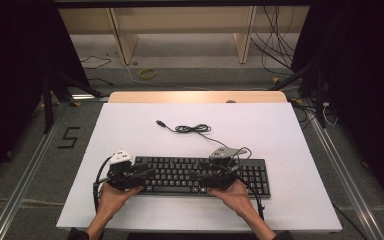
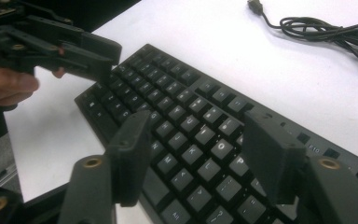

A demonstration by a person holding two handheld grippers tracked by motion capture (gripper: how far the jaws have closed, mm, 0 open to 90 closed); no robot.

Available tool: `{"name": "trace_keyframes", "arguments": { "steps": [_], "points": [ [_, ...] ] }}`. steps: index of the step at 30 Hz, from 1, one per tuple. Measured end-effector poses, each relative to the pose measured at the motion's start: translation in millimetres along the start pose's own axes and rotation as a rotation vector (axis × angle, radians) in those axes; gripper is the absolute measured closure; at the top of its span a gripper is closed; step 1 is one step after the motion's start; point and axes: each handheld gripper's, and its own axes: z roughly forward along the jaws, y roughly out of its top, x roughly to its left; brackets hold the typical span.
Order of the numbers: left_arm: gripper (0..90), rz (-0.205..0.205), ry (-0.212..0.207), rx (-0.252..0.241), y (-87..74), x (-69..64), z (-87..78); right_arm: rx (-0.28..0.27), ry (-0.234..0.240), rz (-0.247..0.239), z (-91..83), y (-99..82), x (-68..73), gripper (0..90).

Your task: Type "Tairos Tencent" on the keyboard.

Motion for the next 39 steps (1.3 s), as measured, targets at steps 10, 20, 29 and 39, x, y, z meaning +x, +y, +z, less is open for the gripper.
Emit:
{"name": "trace_keyframes", "arguments": {
  "steps": [10,20,29,39],
  "points": [
    [82.6,0.029,0.03,0.074,3.2,-2.5,4.5,-0.007,0.006,-0.008,-11.0,-8.1,2.1,39.0],
    [89.4,0.039,0.043,0.147,3.1,-3.5,11.4,-0.015,0.008,-0.009,-17.0,-14.9,3.6,34.9],
    [89.5,0.038,0.052,0.192,3.2,-2.4,17.3,-0.022,0.017,-0.016,-21.2,-17.5,6.6,34.7],
    [89.5,0.036,0.058,0.214,3.0,-1.8,20.5,-0.018,0.019,-0.017,-22.6,-18.7,7.2,34.7]
  ]
}}
